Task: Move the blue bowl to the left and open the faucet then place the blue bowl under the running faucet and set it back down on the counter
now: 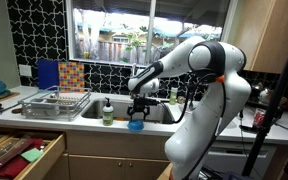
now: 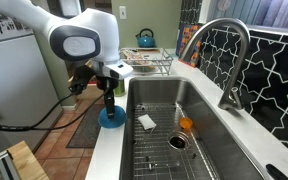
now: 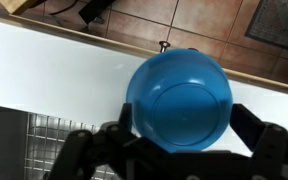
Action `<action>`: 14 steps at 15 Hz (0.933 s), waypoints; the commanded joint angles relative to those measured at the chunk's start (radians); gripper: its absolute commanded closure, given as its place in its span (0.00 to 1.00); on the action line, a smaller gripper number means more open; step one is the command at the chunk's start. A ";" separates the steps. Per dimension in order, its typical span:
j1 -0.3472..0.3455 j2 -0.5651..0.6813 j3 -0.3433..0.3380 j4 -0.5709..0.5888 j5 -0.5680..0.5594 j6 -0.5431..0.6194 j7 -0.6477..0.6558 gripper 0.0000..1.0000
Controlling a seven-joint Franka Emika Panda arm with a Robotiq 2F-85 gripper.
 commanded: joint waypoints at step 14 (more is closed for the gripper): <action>0.017 0.082 0.022 0.001 0.024 0.084 0.057 0.00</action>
